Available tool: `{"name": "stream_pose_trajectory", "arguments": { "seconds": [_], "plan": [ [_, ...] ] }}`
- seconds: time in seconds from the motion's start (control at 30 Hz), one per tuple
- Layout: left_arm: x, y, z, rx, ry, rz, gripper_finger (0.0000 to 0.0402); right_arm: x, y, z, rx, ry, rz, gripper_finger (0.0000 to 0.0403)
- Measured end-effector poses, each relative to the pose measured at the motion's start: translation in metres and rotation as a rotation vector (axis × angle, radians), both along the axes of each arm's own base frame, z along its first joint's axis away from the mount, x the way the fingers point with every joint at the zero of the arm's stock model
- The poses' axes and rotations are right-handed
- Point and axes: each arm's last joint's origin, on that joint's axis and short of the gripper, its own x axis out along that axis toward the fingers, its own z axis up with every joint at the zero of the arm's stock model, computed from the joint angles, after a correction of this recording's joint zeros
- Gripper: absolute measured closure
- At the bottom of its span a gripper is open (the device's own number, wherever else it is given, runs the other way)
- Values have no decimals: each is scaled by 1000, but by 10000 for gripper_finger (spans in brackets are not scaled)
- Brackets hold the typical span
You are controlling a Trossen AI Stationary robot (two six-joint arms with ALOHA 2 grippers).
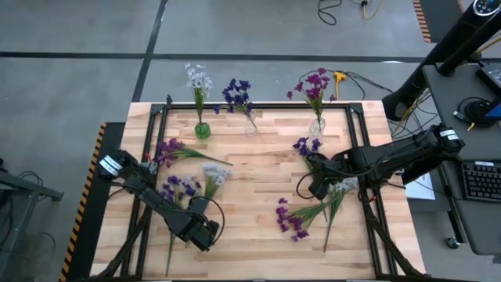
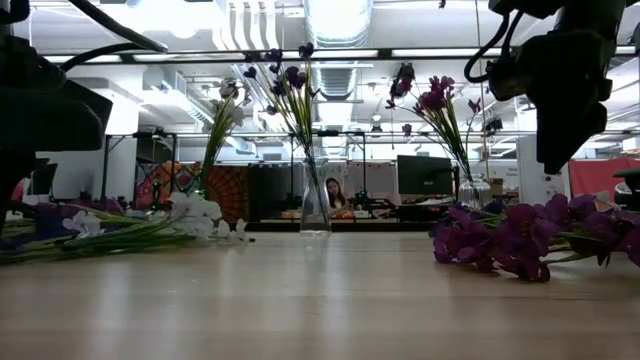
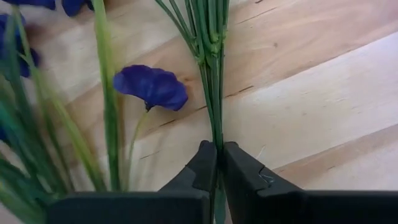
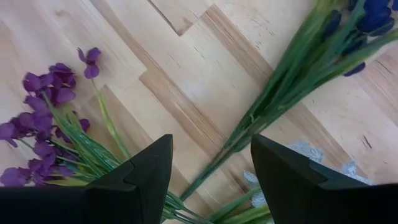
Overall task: Sort flowers into vase by color
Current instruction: Put the left white flowers into the green vase
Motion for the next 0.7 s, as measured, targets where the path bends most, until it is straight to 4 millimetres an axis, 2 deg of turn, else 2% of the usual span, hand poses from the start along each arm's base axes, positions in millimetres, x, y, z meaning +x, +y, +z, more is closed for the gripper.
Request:
{"name": "stream_pose_trajectory", "arguments": {
  "seconds": [0.4, 0.7],
  "plan": [
    [-10, 3, 41, -30, -133, -113, 401, 0, 0, 0, -17, -7, 3, 193],
    [-29, 7, 81, 11, -305, -217, 401, 7, 0, 3, -34, -78, 58, 193]
  ]
}}
